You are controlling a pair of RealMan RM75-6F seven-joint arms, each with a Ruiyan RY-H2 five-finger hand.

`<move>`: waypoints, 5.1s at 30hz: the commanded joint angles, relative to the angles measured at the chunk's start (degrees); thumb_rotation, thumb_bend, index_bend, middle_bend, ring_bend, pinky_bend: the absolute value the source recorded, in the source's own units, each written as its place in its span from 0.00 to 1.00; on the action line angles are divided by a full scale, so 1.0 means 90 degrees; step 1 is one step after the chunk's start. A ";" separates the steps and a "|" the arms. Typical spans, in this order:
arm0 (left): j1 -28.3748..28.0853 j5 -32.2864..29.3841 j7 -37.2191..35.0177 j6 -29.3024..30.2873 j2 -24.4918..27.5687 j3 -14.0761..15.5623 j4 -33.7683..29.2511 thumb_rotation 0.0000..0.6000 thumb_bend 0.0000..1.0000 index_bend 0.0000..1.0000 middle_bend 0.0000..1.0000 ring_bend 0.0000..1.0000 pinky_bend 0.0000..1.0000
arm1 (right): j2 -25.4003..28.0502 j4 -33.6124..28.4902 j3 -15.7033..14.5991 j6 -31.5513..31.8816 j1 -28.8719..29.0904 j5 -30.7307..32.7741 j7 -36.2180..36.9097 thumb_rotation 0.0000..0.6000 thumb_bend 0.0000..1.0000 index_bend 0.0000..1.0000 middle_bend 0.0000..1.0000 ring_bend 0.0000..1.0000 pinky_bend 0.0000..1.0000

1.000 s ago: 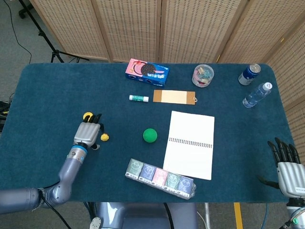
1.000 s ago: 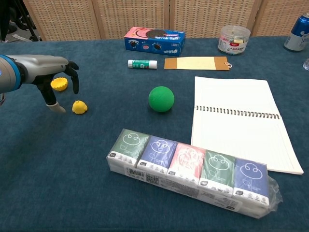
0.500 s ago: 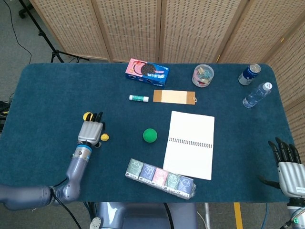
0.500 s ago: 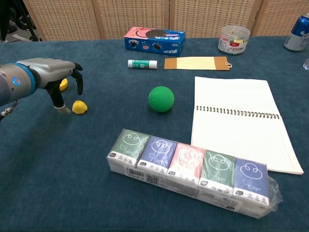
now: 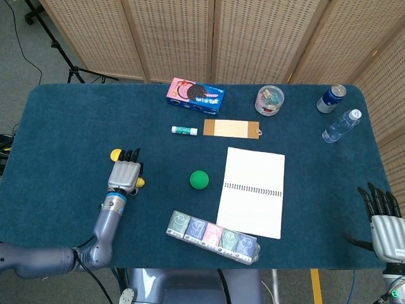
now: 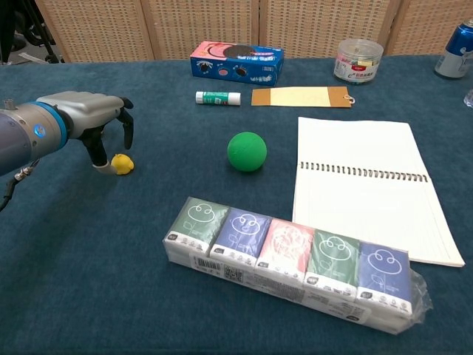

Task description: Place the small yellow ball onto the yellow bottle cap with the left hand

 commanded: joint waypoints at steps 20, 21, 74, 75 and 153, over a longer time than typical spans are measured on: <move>0.0041 0.0075 0.0120 0.0031 -0.0291 -0.0009 0.0342 1.00 0.24 0.53 0.00 0.00 0.00 | 0.0012 0.0030 0.0004 0.0038 -0.0019 -0.0021 0.0060 1.00 0.00 0.03 0.00 0.00 0.00; 0.0049 0.0088 0.0110 0.0026 -0.0301 -0.0011 0.0360 1.00 0.24 0.53 0.00 0.00 0.00 | 0.0012 0.0026 0.0004 0.0035 -0.0018 -0.0020 0.0062 1.00 0.00 0.03 0.00 0.00 0.00; 0.0288 0.0462 -0.0777 -0.0758 0.0388 -0.0475 0.1820 1.00 0.27 0.60 0.00 0.00 0.00 | -0.0048 -0.0047 0.0007 -0.0056 0.0010 0.0076 -0.0284 1.00 0.00 0.03 0.00 0.00 0.00; 0.0266 0.0457 -0.0805 -0.0803 0.0352 -0.0502 0.1886 1.00 0.27 0.60 0.00 0.00 0.00 | -0.0050 -0.0049 0.0008 -0.0065 0.0014 0.0081 -0.0293 1.00 0.00 0.03 0.00 0.00 0.00; 0.3632 0.5042 -0.3883 0.2391 0.2240 0.1316 -0.1064 1.00 0.12 0.15 0.00 0.00 0.00 | -0.0173 0.0084 0.0070 -0.0058 0.0102 0.0108 -0.0244 1.00 0.00 0.03 0.00 0.00 0.00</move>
